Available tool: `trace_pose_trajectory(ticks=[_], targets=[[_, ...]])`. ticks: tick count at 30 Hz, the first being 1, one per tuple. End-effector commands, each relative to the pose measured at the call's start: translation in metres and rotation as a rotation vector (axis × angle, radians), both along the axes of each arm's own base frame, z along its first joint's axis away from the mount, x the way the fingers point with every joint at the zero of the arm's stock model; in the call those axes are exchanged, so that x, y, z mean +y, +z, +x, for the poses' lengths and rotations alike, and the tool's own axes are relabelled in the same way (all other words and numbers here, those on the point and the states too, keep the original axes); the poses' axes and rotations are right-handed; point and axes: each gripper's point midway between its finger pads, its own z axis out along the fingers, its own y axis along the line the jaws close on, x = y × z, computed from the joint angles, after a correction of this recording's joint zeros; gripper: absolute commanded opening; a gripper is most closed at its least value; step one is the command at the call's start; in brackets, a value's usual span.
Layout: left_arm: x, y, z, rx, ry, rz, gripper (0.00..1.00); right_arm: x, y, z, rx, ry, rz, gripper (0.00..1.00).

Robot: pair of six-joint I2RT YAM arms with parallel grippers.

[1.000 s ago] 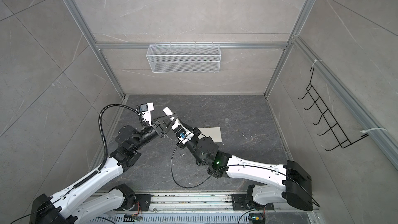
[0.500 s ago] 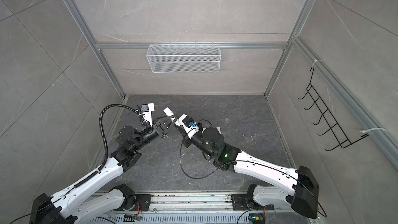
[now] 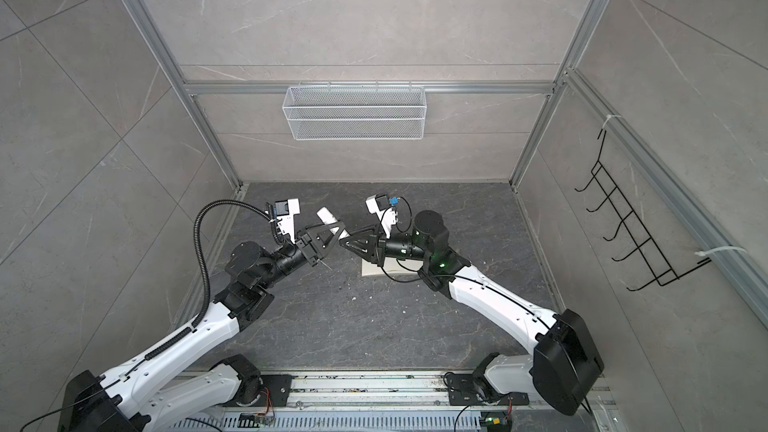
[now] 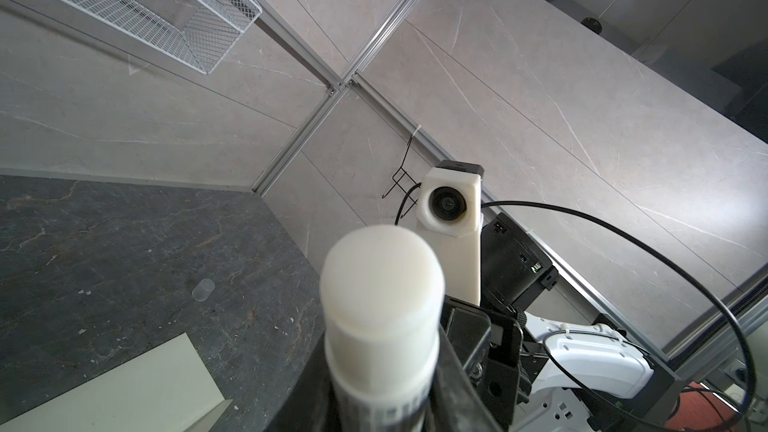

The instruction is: Place the letter into the envelope and seal it

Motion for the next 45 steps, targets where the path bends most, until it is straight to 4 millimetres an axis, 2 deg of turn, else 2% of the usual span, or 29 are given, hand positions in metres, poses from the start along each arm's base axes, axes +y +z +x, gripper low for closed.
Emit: trace_pose_trajectory(ticks=[1, 10, 11, 13, 17, 20, 22, 26, 29, 33, 40, 45], targets=[[0.005, 0.033, -0.025, -0.159, -0.056, -0.043, 0.0, -0.013, 0.039, 0.019, 0.05, -0.025, 0.114, 0.0], [0.004, 0.033, -0.024, -0.152, -0.055, -0.045, 0.0, -0.014, 0.034, 0.02, 0.027, -0.044, 0.084, 0.0], [0.004, 0.032, -0.023, -0.146, -0.054, -0.045, 0.0, -0.015, 0.033, 0.022, 0.014, -0.062, 0.073, 0.05], [0.004, 0.031, -0.021, -0.133, -0.047, -0.046, 0.0, -0.018, 0.028, 0.024, -0.008, -0.104, 0.038, 0.22], [0.006, 0.026, -0.013, -0.1, -0.013, -0.038, 0.0, -0.026, 0.017, 0.027, -0.121, -0.244, -0.07, 0.66], [0.007, 0.023, -0.009, -0.082, 0.005, -0.031, 0.0, -0.036, 0.009, 0.03, -0.261, -0.398, -0.148, 0.82], [0.006, 0.021, -0.008, -0.072, 0.009, -0.027, 0.0, -0.041, 0.007, 0.025, -0.38, -0.469, -0.179, 0.86], [0.006, 0.02, -0.006, -0.063, 0.011, -0.024, 0.0, -0.039, 0.003, 0.008, -0.654, -0.558, -0.223, 0.87], [0.005, 0.021, -0.005, -0.058, 0.008, -0.028, 0.0, -0.033, 0.003, -0.001, -0.781, -0.601, -0.229, 0.86], [0.004, 0.021, -0.004, -0.055, 0.007, -0.029, 0.0, -0.026, 0.007, -0.005, -0.87, -0.661, -0.234, 0.81], [0.003, 0.021, -0.003, -0.053, 0.003, -0.028, 0.0, -0.017, 0.01, -0.005, -0.964, -0.78, -0.233, 0.65], [0.003, 0.022, -0.004, -0.056, 0.001, -0.029, 0.0, -0.009, 0.009, -0.007, -0.988, -0.783, -0.236, 0.58]])
